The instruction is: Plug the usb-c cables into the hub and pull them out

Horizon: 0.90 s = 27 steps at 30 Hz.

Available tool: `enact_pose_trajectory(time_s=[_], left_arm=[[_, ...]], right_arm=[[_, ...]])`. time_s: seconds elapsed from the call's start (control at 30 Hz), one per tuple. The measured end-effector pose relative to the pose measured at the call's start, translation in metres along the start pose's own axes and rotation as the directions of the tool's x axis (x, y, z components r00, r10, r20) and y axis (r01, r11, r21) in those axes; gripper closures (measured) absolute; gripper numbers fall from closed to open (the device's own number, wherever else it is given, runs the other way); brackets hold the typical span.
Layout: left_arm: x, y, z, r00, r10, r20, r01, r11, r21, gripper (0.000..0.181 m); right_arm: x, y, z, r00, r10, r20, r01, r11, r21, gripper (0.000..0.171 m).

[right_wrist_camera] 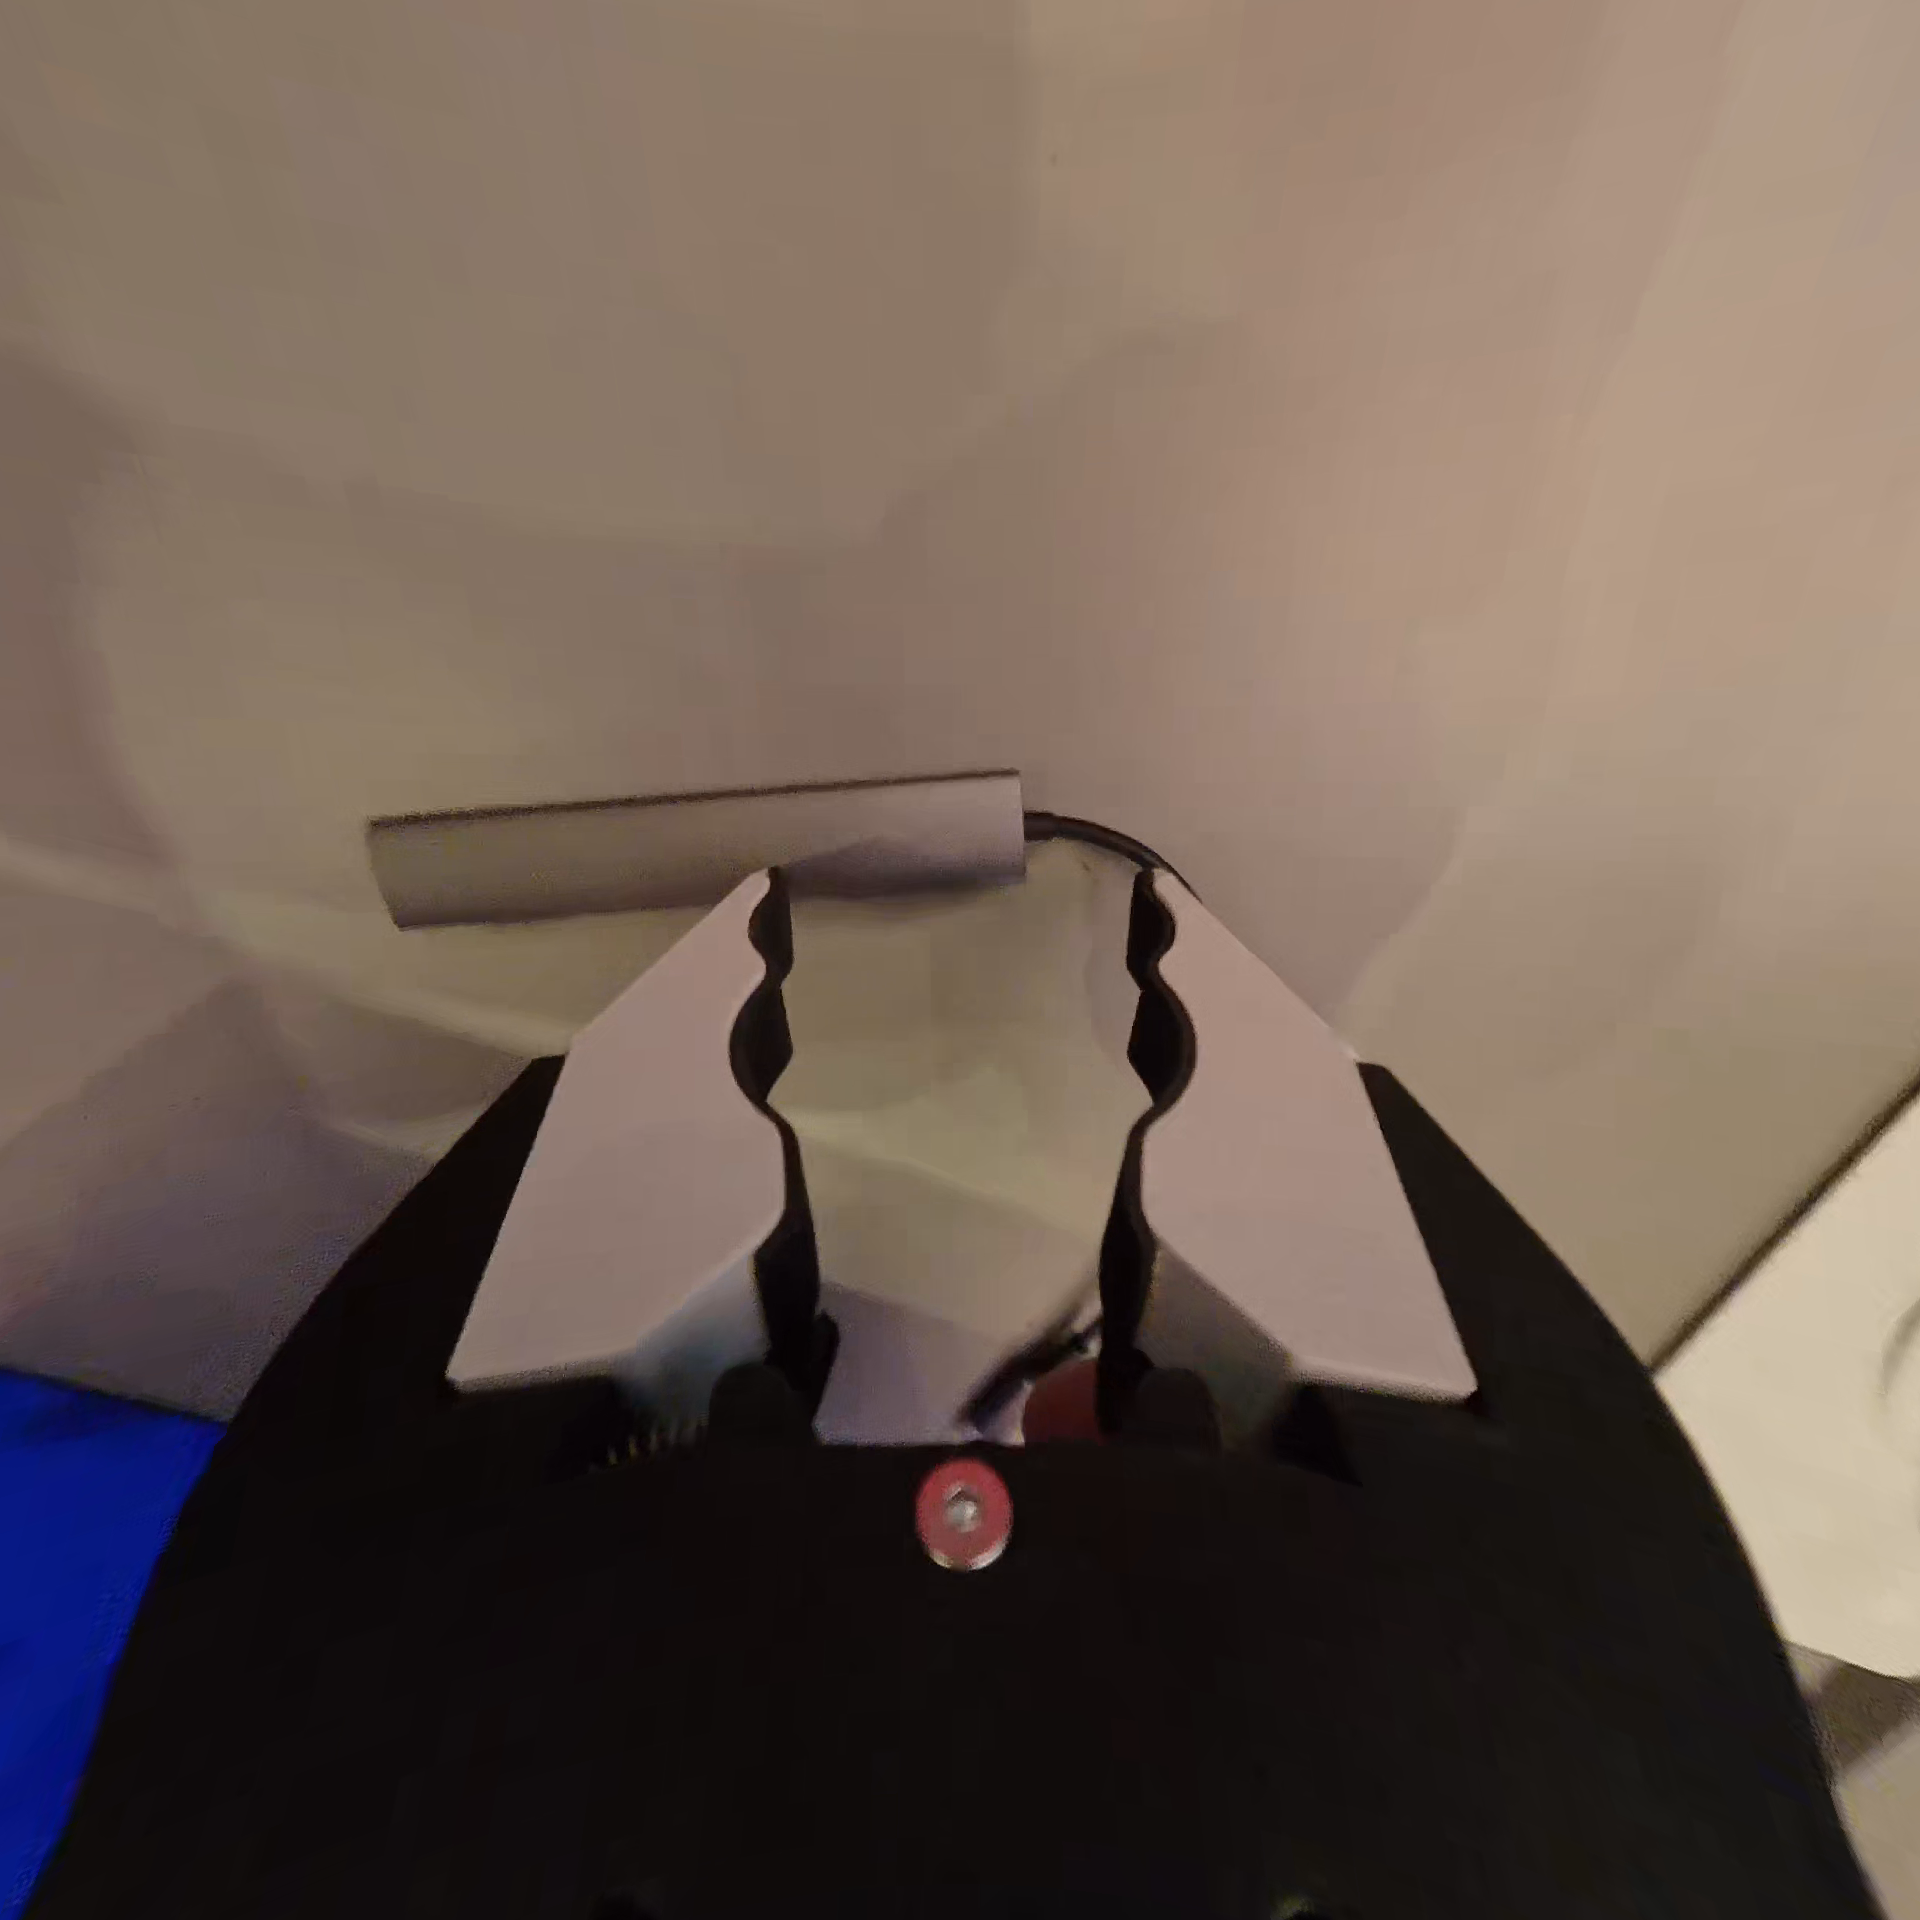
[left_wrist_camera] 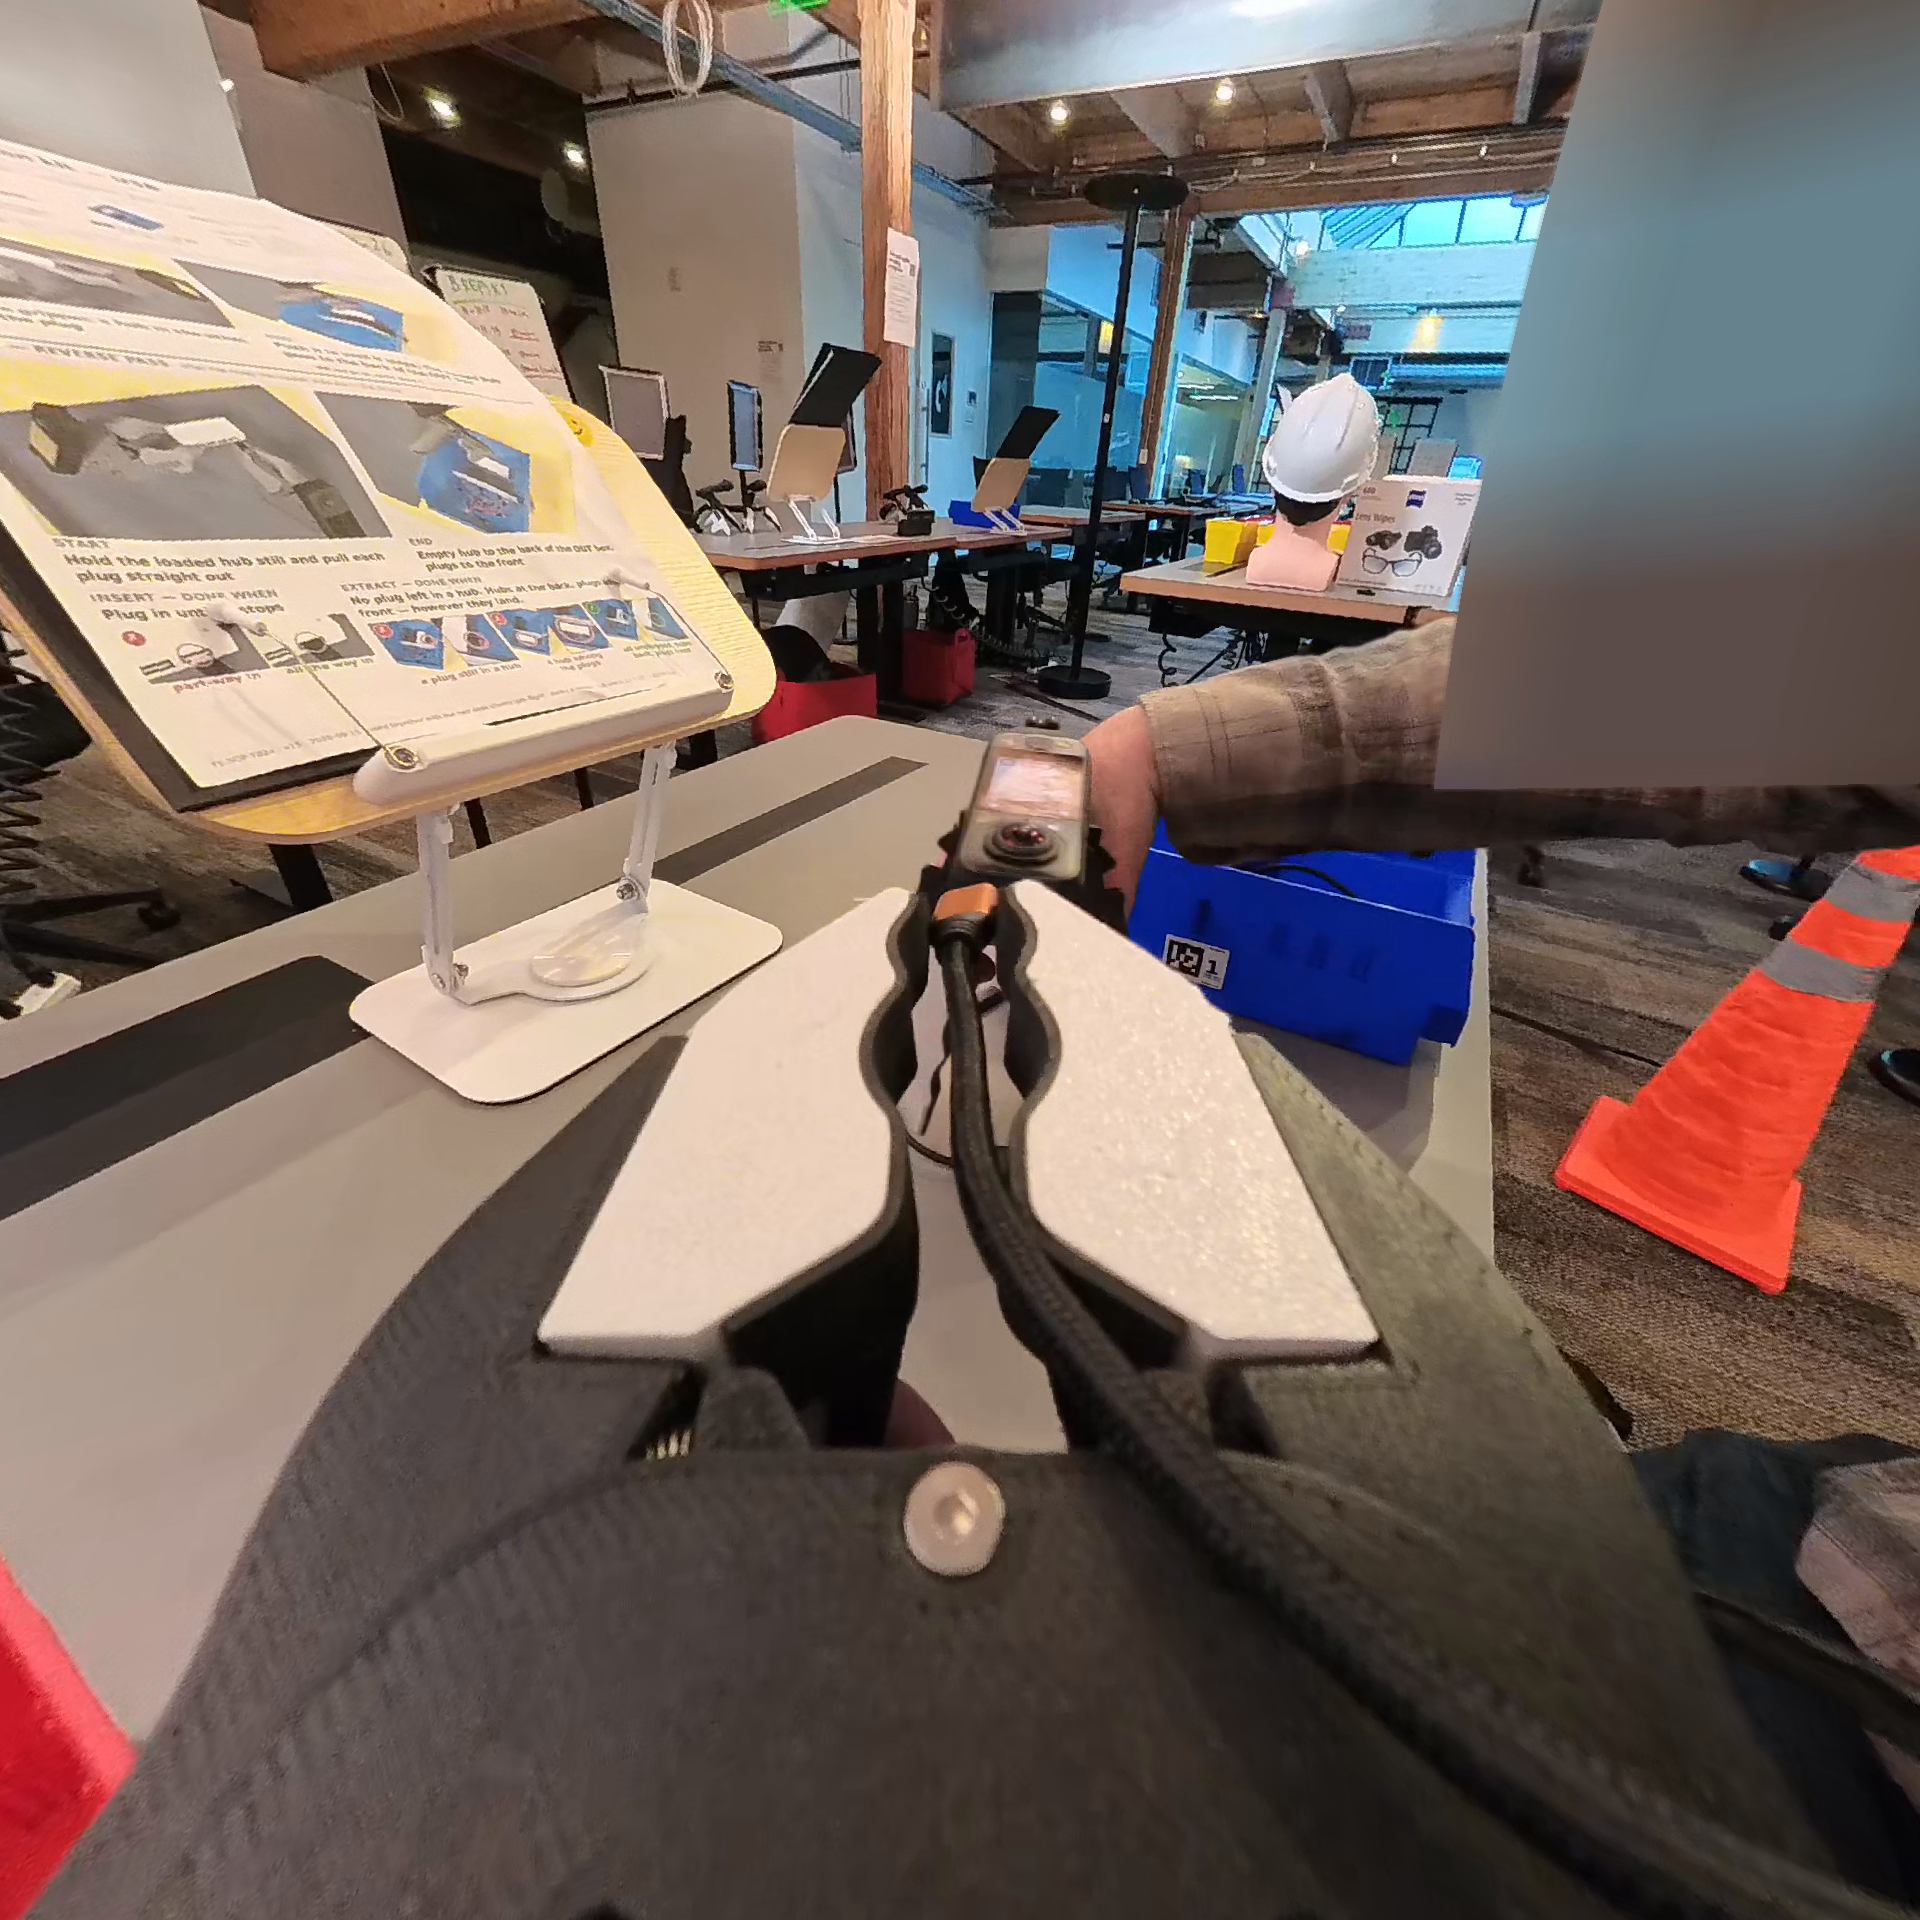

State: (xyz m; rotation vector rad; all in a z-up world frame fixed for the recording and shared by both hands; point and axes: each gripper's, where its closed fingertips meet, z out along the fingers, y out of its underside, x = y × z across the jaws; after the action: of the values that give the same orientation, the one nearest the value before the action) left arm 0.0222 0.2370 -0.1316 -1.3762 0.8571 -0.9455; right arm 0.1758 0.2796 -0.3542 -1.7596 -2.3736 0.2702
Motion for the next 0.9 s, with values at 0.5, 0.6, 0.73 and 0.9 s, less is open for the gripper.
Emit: enact_pose_trajectory(time_s=[0.5,0.6,0.73,0.9], left_arm=[[-0.004,0.001,-0.001,1.000,-0.006,0.004,0.006,1.000,0.001,0.170],[-0.004,0.003,0.000,1.000,-0.010,0.001,0.010,1.000,0.000,0.170],[-0.002,0.001,0.000,1.000,-0.004,-0.002,0.004,1.000,0.000,0.170],[0.000,0.000,0.000,1.000,0.000,-0.002,0.000,1.000,0.002,0.170]], right_arm=[[0.004,0.005,0.008,0.994,-0.106,0.021,0.108,0.991,-0.084,0.132],[0.005,0.003,0.008,0.998,-0.062,-0.002,0.062,0.997,-0.047,0.150],[0.007,0.001,0.009,0.999,-0.009,-0.038,0.009,1.000,-0.014,0.169],[0.006,0.002,0.009,0.993,0.100,-0.065,-0.100,0.995,0.002,0.171]])
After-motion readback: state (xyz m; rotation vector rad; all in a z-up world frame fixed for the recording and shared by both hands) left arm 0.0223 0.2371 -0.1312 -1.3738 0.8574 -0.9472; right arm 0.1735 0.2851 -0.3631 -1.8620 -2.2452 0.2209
